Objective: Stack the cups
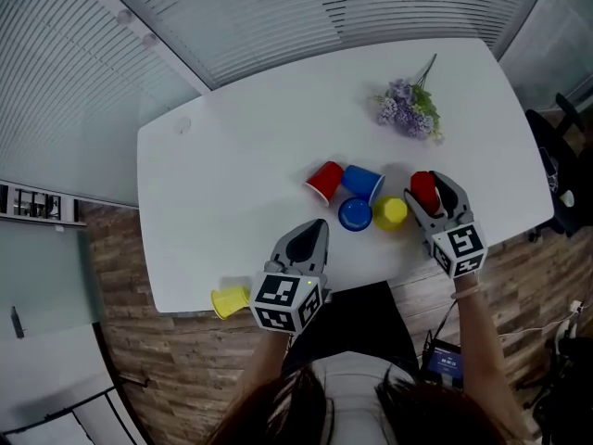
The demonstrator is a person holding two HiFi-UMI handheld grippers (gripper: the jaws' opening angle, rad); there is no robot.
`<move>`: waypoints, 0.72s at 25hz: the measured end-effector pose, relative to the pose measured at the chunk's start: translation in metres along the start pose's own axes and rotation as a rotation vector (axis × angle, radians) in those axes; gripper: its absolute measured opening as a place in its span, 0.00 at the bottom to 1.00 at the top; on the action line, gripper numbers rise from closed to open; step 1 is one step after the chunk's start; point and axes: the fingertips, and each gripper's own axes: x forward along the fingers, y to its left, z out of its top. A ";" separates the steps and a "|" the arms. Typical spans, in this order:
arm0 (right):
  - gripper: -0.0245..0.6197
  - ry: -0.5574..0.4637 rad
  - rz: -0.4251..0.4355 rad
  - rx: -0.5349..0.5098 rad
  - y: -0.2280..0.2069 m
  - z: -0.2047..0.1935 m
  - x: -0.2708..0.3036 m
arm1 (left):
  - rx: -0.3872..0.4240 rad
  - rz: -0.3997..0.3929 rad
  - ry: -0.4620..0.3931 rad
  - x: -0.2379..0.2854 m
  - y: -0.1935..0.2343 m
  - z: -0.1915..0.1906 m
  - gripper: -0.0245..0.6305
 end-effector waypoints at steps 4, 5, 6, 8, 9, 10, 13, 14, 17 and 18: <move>0.46 -0.002 -0.003 0.003 0.003 -0.004 -0.005 | 0.005 -0.009 0.003 0.001 -0.003 -0.001 0.06; 0.46 -0.003 -0.002 0.006 0.004 -0.004 -0.006 | 0.007 -0.010 0.003 0.002 -0.004 -0.001 0.06; 0.46 -0.002 -0.001 0.007 0.005 -0.004 -0.006 | 0.007 -0.011 0.004 0.002 -0.004 -0.001 0.06; 0.46 0.004 0.000 0.002 0.007 -0.007 -0.008 | 0.008 -0.014 0.004 0.002 -0.005 -0.001 0.06; 0.46 0.006 0.001 -0.001 0.008 -0.009 -0.010 | 0.008 -0.015 0.005 0.002 -0.005 -0.001 0.06; 0.46 0.008 0.001 -0.002 0.008 -0.010 -0.010 | 0.008 -0.016 0.006 0.003 -0.006 -0.002 0.06; 0.46 0.015 0.001 0.003 0.009 -0.014 -0.012 | 0.008 -0.019 0.010 0.003 -0.006 -0.003 0.06; 0.46 0.018 0.000 0.004 0.009 -0.015 -0.012 | 0.009 -0.021 0.010 0.002 -0.007 -0.003 0.06; 0.46 0.021 -0.003 0.011 0.009 -0.017 -0.014 | 0.009 -0.024 0.010 0.001 -0.008 -0.004 0.06; 0.46 0.022 -0.005 0.016 0.008 -0.018 -0.015 | 0.009 -0.025 0.011 0.000 -0.009 -0.005 0.06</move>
